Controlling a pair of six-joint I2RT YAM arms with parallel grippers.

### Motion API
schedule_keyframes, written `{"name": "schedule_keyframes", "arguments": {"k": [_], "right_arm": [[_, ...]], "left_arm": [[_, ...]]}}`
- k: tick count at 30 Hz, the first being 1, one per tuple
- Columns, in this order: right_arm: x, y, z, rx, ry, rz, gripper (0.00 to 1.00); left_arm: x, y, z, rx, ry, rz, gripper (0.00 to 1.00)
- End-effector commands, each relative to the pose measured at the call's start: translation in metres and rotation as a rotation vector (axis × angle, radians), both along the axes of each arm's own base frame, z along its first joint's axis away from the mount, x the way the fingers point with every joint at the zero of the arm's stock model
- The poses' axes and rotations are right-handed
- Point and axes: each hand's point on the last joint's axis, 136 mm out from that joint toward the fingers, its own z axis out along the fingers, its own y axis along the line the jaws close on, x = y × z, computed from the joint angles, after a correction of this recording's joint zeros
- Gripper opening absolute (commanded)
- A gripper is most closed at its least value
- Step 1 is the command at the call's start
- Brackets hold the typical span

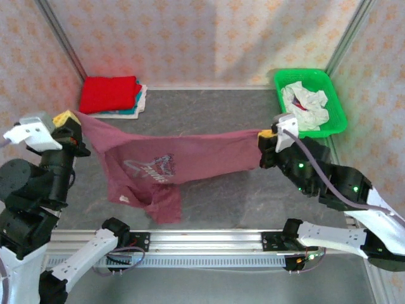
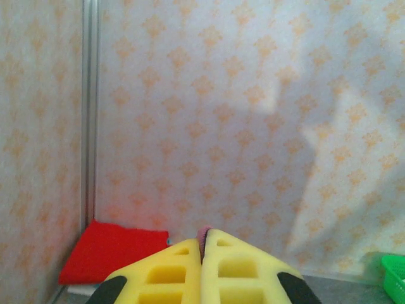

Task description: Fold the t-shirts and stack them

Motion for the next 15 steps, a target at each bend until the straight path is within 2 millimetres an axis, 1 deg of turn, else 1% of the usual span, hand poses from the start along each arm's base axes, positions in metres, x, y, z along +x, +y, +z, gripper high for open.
{"name": "schedule_keyframes", "arguments": {"k": [1, 3, 5, 6, 7, 9, 10, 11, 12, 13, 14, 15], "right_arm": [[0.016, -0.025, 0.027, -0.073, -0.096, -0.178, 0.00], [0.024, -0.036, 0.044, -0.068, -0.144, -0.271, 0.00], [0.036, -0.048, 0.052, -0.054, -0.158, -0.345, 0.00], [0.046, -0.053, 0.053, -0.051, -0.149, -0.378, 0.00], [0.057, -0.055, 0.050, -0.048, -0.128, -0.386, 0.00], [0.091, -0.056, 0.038, -0.029, -0.059, -0.407, 0.00], [0.108, -0.053, 0.031, -0.028, -0.034, -0.409, 0.00], [0.130, -0.050, 0.019, -0.034, -0.004, -0.419, 0.00], [0.155, -0.048, 0.004, -0.042, 0.029, -0.433, 0.00], [0.176, -0.046, -0.008, -0.043, 0.053, -0.444, 0.00], [0.204, -0.048, -0.025, -0.037, 0.079, -0.471, 0.00], [0.227, -0.050, -0.040, -0.028, 0.096, -0.496, 0.00]], "left_arm": [[0.025, -0.012, 0.016, 0.118, 0.051, -0.003, 0.00], [0.045, -0.016, 0.029, 0.175, 0.075, 0.025, 0.00], [0.071, -0.023, 0.038, 0.242, 0.103, 0.048, 0.00], [0.088, -0.029, 0.041, 0.282, 0.123, 0.047, 0.00], [0.104, -0.037, 0.042, 0.312, 0.140, 0.033, 0.00], [0.151, -0.048, 0.036, 0.336, 0.192, 0.005, 0.00], [0.176, -0.050, 0.028, 0.329, 0.227, -0.017, 0.00], [0.203, -0.053, 0.017, 0.324, 0.270, -0.048, 0.00], [0.235, -0.056, -0.001, 0.339, 0.322, -0.060, 0.00], [0.261, -0.058, -0.016, 0.369, 0.359, -0.057, 0.00], [0.290, -0.064, -0.035, 0.405, 0.395, -0.064, 0.00], [0.314, -0.068, -0.050, 0.430, 0.418, -0.069, 0.00]]}}
